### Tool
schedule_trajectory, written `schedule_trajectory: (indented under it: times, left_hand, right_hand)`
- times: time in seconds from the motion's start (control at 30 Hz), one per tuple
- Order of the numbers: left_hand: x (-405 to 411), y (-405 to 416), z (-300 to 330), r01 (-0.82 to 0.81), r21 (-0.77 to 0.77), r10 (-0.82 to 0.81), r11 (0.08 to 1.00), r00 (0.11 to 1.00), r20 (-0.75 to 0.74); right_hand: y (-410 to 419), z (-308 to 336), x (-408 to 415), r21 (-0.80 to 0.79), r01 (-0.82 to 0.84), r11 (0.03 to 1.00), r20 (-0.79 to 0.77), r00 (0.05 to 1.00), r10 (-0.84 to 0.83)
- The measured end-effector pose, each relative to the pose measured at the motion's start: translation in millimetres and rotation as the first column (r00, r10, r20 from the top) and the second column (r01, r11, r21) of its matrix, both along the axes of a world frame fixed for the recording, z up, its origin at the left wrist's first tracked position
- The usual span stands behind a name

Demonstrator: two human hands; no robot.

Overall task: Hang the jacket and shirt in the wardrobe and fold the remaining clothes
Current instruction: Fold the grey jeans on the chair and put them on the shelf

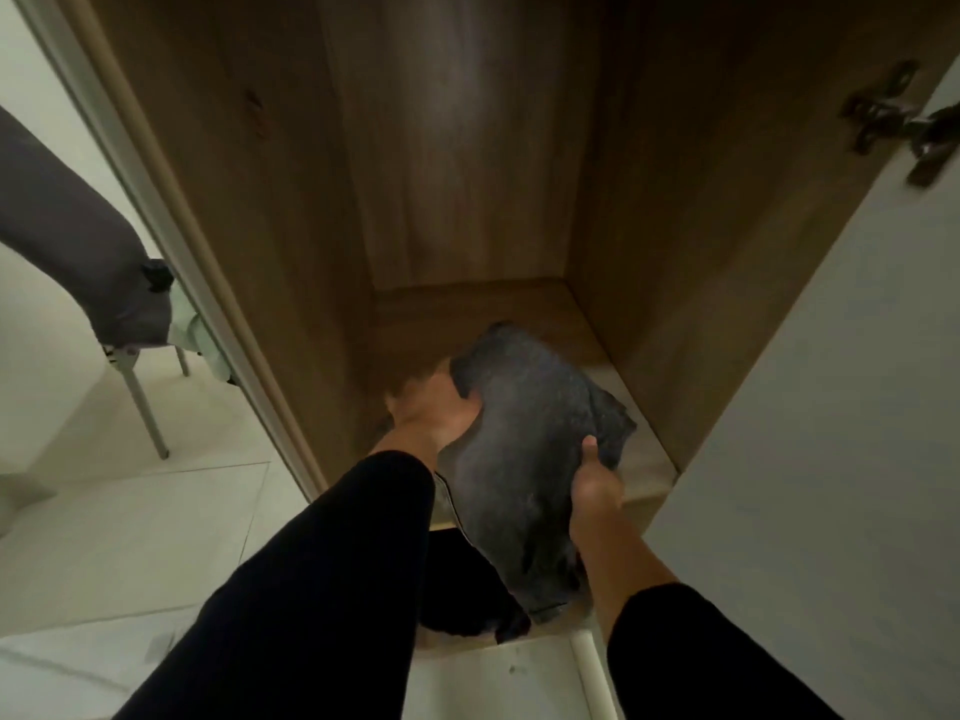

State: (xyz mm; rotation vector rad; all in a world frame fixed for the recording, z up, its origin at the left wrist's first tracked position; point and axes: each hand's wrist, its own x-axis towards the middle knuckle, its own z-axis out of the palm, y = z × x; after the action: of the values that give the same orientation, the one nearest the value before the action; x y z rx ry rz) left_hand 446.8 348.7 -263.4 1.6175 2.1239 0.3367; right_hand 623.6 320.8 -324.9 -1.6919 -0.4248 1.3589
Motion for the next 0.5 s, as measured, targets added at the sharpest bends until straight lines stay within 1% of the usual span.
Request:
schedule_trajectory:
  times: [0.1,0.13,0.23,0.27,0.33,0.4,0.43,0.5]
  left_hand:
    - [-4,18,-20,0.035,-0.019,-0.035,0.999,0.999,-0.007]
    - [-6,22,-26,0.044,-0.014,-0.043,0.999,0.999,0.011]
    - [-7,28,-41,0.104,0.013,-0.104,0.995,0.983,0.148]
    - [-6,29,-46,0.125,0.018,-0.126,0.992,0.978,0.164]
    - [-1,30,-57,0.163,0.042,-0.167,0.986,0.978,0.126]
    - [1,33,-68,0.172,0.097,-0.178,0.98,0.982,0.058]
    - [1,34,-72,0.173,0.112,-0.177,0.979,0.984,0.028]
    - [-4,35,-77,0.172,0.094,-0.17,0.981,0.985,-0.026]
  right_hand:
    - [15,-19,-13,0.052,0.046,0.998,0.056,0.997,-0.049]
    - [20,-25,-17,0.054,0.057,0.997,0.08,0.995,-0.061]
    - [31,-35,-25,0.072,0.096,0.993,0.117,0.988,-0.104]
    - [36,-34,-28,0.06,0.117,0.991,0.118,0.985,-0.123]
    - [49,-35,-40,0.0,0.149,0.989,0.117,0.982,-0.148]
    - [62,-33,-49,-0.011,0.141,0.99,0.095,0.986,-0.14]
    - [71,-37,-51,-0.003,0.109,0.994,0.104,0.989,-0.109]
    - [85,-39,-52,-0.01,0.077,0.997,0.187,0.98,-0.074]
